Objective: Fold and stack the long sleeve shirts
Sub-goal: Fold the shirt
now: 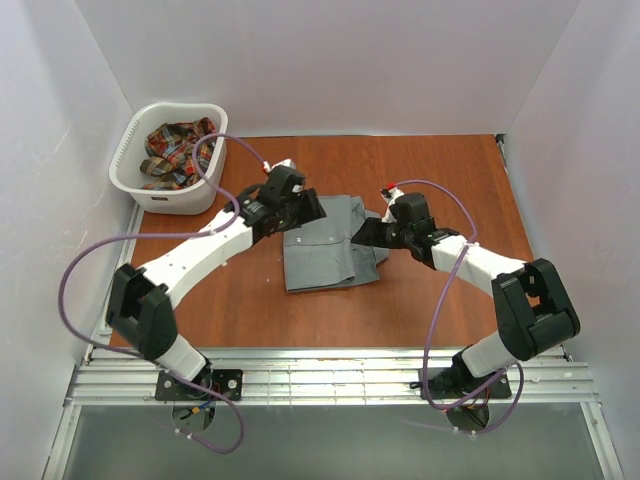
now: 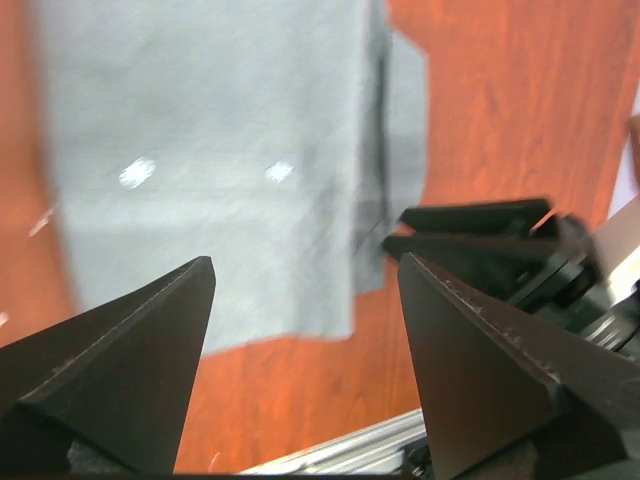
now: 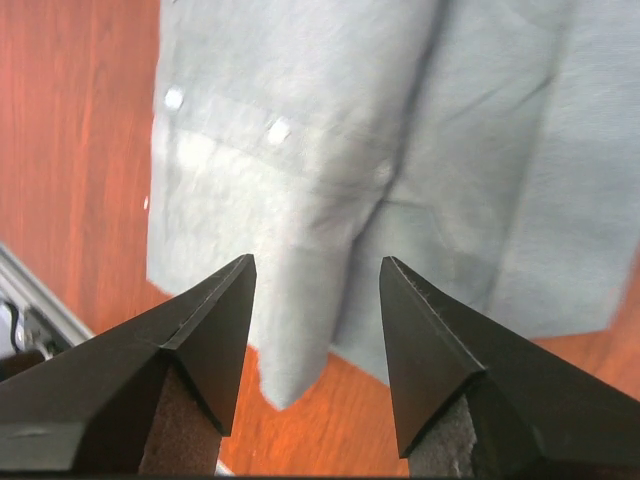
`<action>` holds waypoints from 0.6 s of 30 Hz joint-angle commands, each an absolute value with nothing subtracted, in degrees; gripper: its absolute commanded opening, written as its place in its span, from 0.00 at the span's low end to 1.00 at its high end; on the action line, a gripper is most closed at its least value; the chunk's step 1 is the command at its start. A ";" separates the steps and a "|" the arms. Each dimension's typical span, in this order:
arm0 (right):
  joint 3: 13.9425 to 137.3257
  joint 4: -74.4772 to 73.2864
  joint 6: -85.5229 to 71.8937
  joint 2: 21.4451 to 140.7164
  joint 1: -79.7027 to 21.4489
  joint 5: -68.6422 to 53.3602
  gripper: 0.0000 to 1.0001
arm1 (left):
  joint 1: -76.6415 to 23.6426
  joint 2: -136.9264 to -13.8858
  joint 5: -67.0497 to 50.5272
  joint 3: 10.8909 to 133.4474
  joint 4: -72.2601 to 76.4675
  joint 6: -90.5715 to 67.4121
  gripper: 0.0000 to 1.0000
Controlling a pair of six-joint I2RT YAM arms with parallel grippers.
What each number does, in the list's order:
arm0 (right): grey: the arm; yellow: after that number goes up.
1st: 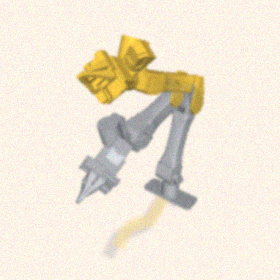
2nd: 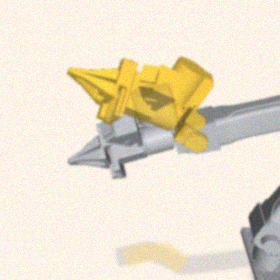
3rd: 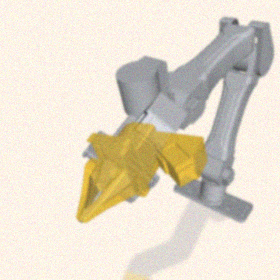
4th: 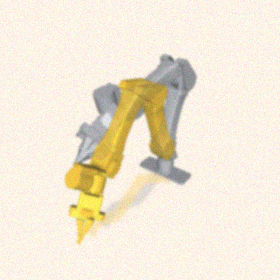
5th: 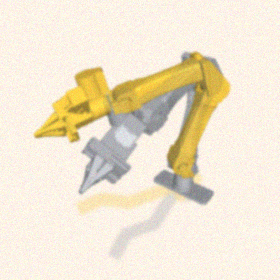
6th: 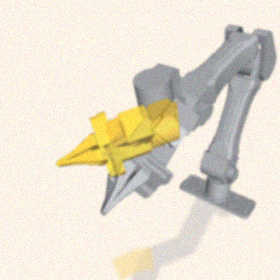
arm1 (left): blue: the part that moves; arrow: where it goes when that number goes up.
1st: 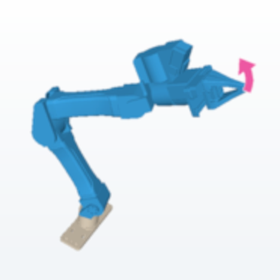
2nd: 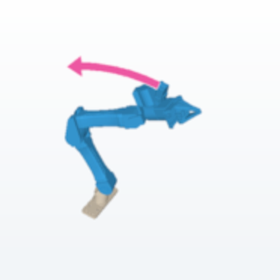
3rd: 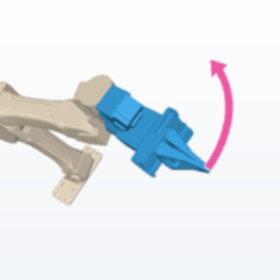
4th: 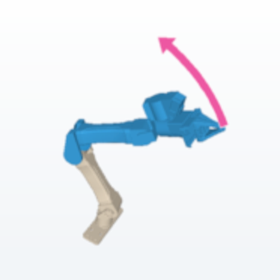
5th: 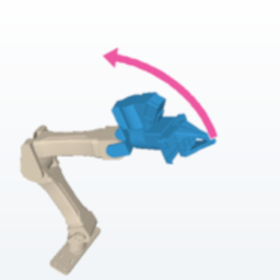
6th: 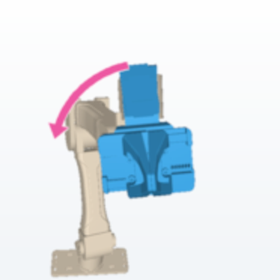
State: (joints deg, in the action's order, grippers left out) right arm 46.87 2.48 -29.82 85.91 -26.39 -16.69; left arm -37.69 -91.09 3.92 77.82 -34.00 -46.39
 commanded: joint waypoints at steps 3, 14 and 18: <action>48.96 -3.78 -26.72 84.73 -30.23 -17.15 0.48 | -37.97 -79.38 4.67 61.20 -35.50 -45.96 0.71; 50.01 -5.10 -28.92 88.42 -32.08 -15.64 0.40 | -38.93 -69.52 1.84 42.55 -34.02 -47.20 0.63; 50.18 -5.10 -29.09 89.30 -31.99 -15.91 0.34 | -39.02 -70.92 3.69 41.93 -33.58 -46.50 0.61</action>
State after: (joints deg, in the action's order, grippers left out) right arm 47.90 -4.67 -28.88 88.92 -31.64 -16.16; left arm -38.74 -71.02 1.83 42.52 -35.27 -46.78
